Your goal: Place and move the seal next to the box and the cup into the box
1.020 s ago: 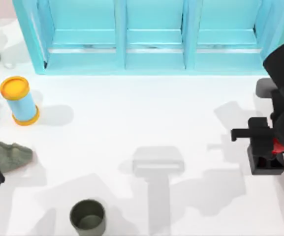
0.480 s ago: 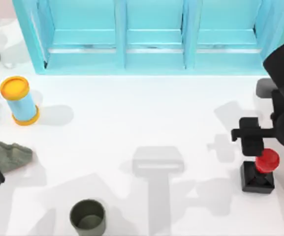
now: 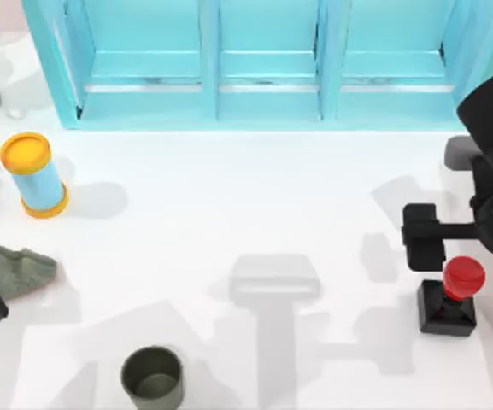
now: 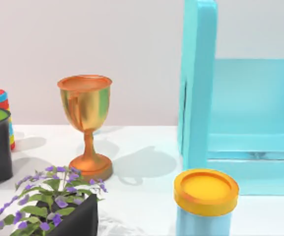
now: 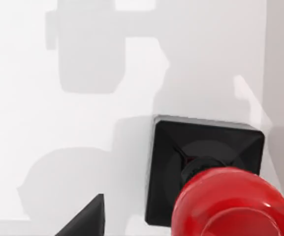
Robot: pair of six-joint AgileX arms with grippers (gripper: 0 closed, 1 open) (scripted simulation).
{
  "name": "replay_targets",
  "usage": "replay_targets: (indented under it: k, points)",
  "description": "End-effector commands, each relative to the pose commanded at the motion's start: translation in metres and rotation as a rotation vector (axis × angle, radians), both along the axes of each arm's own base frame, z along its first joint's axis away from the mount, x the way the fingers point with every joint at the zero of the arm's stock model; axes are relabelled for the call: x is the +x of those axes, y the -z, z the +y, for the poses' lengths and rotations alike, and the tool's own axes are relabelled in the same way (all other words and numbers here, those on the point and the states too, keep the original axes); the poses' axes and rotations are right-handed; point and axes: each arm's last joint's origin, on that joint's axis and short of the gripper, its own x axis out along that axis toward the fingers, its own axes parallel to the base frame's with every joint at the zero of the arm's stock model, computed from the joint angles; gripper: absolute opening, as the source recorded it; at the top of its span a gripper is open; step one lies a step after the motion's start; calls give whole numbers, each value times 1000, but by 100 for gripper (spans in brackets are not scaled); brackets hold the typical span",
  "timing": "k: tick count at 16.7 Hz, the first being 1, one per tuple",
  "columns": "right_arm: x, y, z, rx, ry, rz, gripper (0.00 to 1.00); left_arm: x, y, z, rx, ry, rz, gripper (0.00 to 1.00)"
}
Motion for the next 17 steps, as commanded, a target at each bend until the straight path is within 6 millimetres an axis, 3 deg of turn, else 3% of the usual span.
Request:
replay_targets:
  k: [4, 12, 17]
  points:
    - [2, -11, 1, 2, -1, -4, 100, 0, 0, 0, 0, 0, 0, 100]
    - [1, -94, 1, -1, -1, 2, 100, 0, 0, 0, 0, 0, 0, 100]
    - [0, -99, 1, -1, -4, 3, 100, 0, 0, 0, 0, 0, 0, 100]
